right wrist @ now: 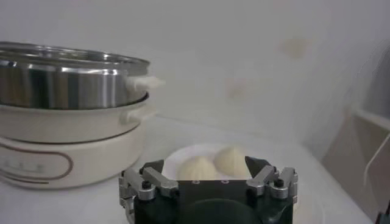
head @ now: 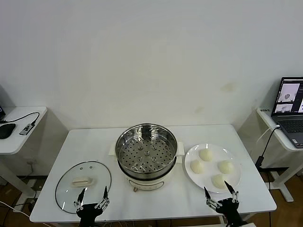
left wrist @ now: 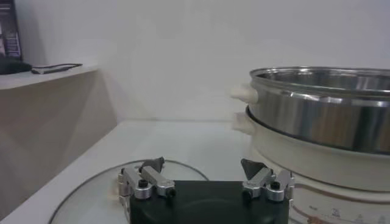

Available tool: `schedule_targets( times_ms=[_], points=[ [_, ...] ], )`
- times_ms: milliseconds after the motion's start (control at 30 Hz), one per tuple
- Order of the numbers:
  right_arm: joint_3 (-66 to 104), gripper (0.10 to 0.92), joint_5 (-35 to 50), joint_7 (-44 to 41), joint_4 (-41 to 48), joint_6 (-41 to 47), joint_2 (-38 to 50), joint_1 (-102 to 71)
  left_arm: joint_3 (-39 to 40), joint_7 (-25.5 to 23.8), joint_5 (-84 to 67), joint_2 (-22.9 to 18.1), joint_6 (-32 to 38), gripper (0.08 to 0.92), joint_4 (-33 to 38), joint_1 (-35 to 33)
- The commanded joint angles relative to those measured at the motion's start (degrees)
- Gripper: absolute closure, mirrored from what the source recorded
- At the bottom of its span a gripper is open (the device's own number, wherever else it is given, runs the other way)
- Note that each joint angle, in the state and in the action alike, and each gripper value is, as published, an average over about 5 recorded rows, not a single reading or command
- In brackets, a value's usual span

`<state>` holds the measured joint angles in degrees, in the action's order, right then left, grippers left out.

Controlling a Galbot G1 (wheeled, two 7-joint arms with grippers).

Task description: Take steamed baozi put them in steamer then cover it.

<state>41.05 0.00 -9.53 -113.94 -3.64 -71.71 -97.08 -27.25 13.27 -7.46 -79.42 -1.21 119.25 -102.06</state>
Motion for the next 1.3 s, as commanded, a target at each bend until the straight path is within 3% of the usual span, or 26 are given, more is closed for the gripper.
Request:
schedule_targets(
  times_ms=[33,400,700,967,1300],
  points=[
    [3.7,0.203,-14.3,-1.4,3.5,0.4,9.0,8.0,-0.4,-0.8,2.4,0.5,-1.0,0.177,0.1,1.6],
    [0.4,0.203,-27.5,-16.9,13.2,3.9,26.8,23.6,-1.7,-1.0,4.2,1.1,-1.8,0.177,0.1,2.4],
    [-18.8,0.203,-28.2,-31.7,23.1,6.2,37.6,45.8,-2.3,-0.5,5.3,0.4,-1.6,0.177,0.2,2.1],
    [-44.5,0.203,-22.8,-43.3,35.3,6.1,38.7,70.1,-2.6,0.0,6.4,0.0,-1.3,0.177,0.6,1.8],
    [-66.4,0.203,-18.2,-51.9,44.7,5.3,32.5,87.8,-3.7,0.0,6.7,0.1,-1.7,0.177,0.5,2.5]
  ],
)
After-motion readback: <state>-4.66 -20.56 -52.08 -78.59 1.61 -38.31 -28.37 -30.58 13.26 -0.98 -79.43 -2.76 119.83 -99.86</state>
